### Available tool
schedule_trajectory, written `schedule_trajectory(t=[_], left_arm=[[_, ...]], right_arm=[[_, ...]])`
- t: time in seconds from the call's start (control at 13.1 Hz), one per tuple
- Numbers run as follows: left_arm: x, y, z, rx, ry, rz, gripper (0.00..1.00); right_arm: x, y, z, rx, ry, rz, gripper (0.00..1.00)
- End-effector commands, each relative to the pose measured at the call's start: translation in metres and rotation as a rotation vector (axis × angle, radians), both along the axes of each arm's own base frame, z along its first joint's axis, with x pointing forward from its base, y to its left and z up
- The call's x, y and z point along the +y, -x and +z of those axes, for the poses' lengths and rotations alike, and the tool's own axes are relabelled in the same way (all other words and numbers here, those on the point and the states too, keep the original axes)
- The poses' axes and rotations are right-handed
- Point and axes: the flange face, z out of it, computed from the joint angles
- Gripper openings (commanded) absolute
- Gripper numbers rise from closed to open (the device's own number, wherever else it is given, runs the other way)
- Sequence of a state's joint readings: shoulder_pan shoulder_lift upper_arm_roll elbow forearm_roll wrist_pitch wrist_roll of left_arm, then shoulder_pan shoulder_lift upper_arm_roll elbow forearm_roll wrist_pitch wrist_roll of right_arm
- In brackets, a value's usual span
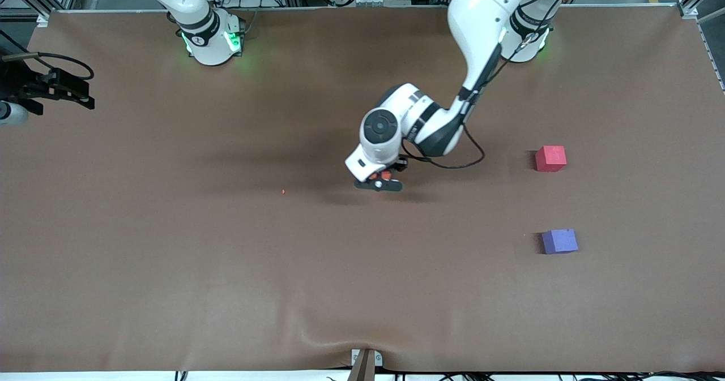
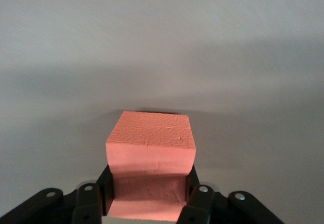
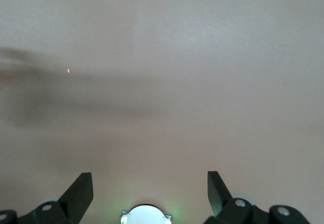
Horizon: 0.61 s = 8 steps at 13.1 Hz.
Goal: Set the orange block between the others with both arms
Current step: 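Carry the orange cube between the pink and blue cubes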
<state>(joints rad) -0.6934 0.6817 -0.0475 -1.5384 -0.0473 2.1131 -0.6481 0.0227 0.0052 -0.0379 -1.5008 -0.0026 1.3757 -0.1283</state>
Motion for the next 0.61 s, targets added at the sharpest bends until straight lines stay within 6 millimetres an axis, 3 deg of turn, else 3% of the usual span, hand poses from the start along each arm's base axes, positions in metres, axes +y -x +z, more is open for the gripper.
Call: schedule_trajectory(t=[0.0, 0.15, 0.31, 0.54], left_arm=[[0.071, -0.04, 0.079, 0.008, 0.012, 0.072, 0.0], [0.147, -0.076, 0.121, 0.007, 0.022, 0.091, 0.0], [0.227, -0.102, 0.141, 0.017, 0.03, 0.109, 0.0], [0.33, -0.105, 0.155, 0.022, 0.035, 0.14, 0.0]], right_arm=[[-0.003, 0.004, 0.004, 0.009, -0.018, -0.007, 1.0], [-0.003, 0.004, 0.004, 0.009, -0.02, -0.007, 1.0], [-0.003, 0.004, 0.004, 0.009, -0.018, -0.007, 1.0], [-0.002, 0.002, 0.004, 0.003, -0.018, -0.006, 1.0]])
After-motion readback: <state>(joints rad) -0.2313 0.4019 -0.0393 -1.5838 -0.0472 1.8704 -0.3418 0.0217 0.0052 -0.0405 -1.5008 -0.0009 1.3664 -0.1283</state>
